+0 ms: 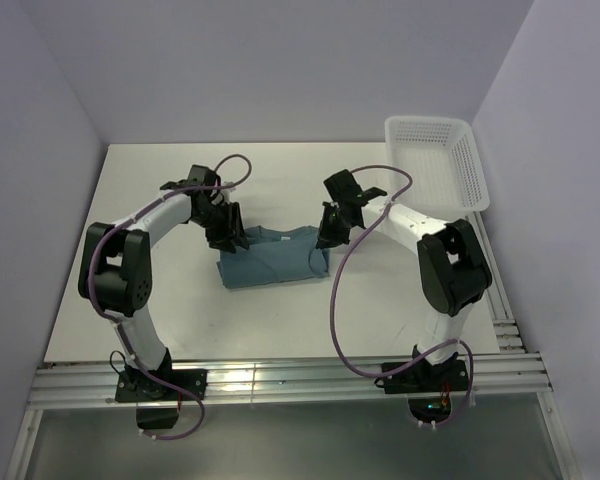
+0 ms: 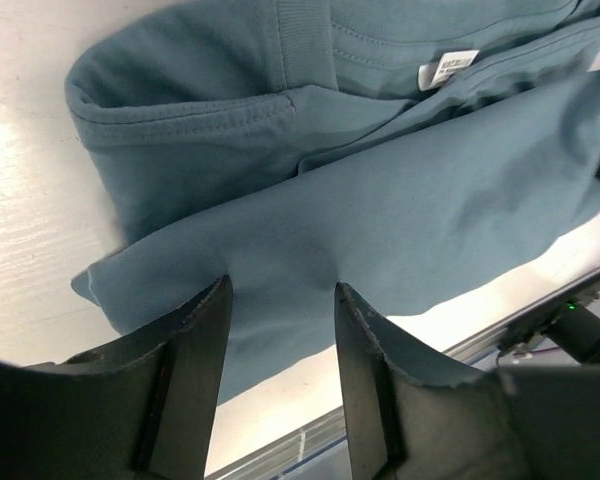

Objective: Roll the t-shirts
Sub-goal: Roll the tshirt

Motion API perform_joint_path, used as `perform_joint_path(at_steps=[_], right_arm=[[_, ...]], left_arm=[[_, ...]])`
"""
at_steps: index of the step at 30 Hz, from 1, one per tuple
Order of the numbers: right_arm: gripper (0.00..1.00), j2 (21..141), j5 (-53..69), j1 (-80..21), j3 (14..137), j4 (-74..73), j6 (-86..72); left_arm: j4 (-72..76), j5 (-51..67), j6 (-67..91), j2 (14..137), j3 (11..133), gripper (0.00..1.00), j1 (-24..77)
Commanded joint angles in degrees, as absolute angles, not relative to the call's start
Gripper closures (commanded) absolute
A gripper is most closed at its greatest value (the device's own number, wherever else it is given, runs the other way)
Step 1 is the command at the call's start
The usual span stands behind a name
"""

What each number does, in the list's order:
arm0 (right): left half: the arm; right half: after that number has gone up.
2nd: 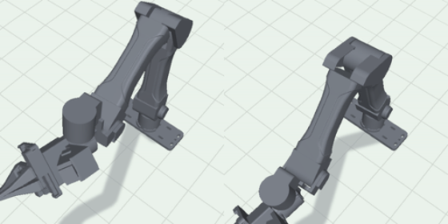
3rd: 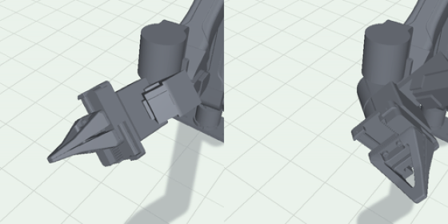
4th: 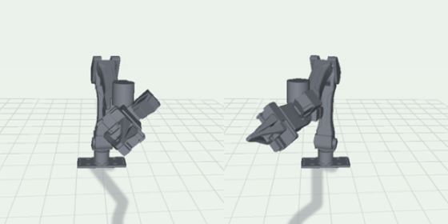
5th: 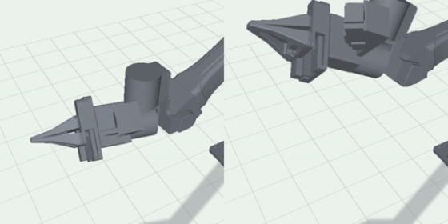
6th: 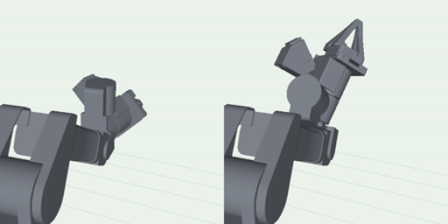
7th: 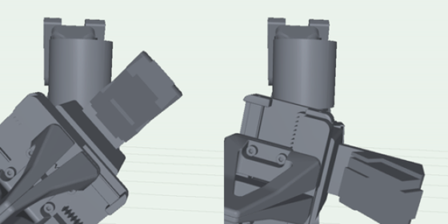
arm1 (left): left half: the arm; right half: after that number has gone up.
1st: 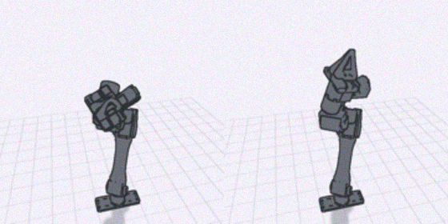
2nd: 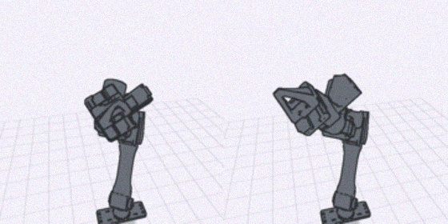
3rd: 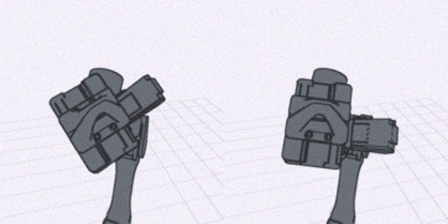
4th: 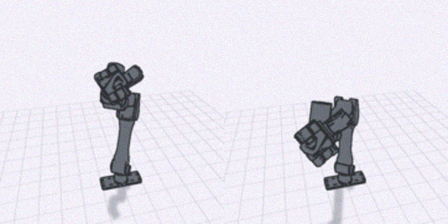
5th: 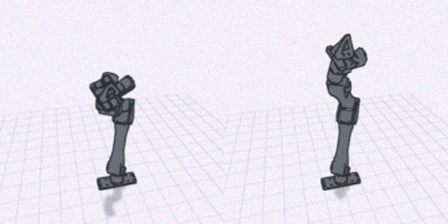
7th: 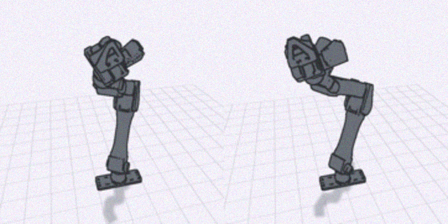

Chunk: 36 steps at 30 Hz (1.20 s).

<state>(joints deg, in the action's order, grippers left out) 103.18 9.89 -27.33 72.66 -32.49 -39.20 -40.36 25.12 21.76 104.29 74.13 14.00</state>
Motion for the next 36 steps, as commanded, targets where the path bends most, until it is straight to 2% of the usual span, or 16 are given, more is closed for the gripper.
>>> perform_joint_path(at_steps=[1, 2, 5, 6, 9, 21, 23, 25, 27, 28, 29, 31, 36], right_arm=[[1.00, 99.1, 7.7, -26.7, 71.7, -30.0, -40.0], [1.00, 98.8, 7.6, -26.7, 71.6, -29.8, -40.0], [1.00, 98.4, 6.8, -26.6, 71.3, -30.0, -40.1], [1.00, 98.4, 6.7, -26.5, 71.1, -29.9, -40.2], [1.00, 97.9, 5.6, -25.9, 70.1, -29.9, -40.6], [1.00, 97.4, 5.4, -22.2, 67.8, -28.6, -39.6], [0.94, 98.3, 7.1, -21.9, 68.5, -28.7, -38.7], [0.85, 97.9, 7.7, -21.9, 68.9, -28.2, -37.7], [0.74, 96.6, 8.4, -21.9, 67.8, -26.7, -37.1], [0.64, 94.9, 8.6, -21.9, 67.3, -26.2, -36.8], [0.63, 94.2, 9.4, -21.8, 66.8, -25.7, -36.4], [0.59, 92.2, 9.8, -21.7, 65.5, -24.9, -35.2], [0.60, 85.9, 11.9, -20.7, 58.9, -21.5, -32.0]], left_arm=[[-40.7, 22.3, 20.2, 103.7, 73.6, 0.50, 15.4], [-40.5, 22.0, 20.0, 103.8, 73.6, 0.52, 15.8], [-41.1, 19.4, 19.8, 104.8, 74.1, 0.65, 16.6], [-41.4, 18.5, 19.7, 105.2, 74.4, 0.79, 16.9], [-42.1, 15.2, 19.7, 107.1, 74.8, 1.00, 17.8], [-42.8, 8.6, 19.8, 108.1, 75.1, 1.00, 19.2], [-43.2, 8.3, 20.2, 108.2, 76.1, 1.00, 19.2], [-43.9, 8.2, 21.0, 108.1, 78.0, 0.95, 19.2], [-44.9, 8.4, 22.0, 107.2, 79.9, 0.75, 19.2], [-45.1, 8.9, 22.7, 106.7, 81.6, 0.68, 19.1], [-45.7, 9.1, 23.2, 106.3, 82.6, 0.56, 19.0], [-46.6, 10.3, 24.3, 105.5, 85.7, 0.50, 18.6], [-47.6, 14.1, 26.6, 101.2, 86.6, 0.45, 15.9]])
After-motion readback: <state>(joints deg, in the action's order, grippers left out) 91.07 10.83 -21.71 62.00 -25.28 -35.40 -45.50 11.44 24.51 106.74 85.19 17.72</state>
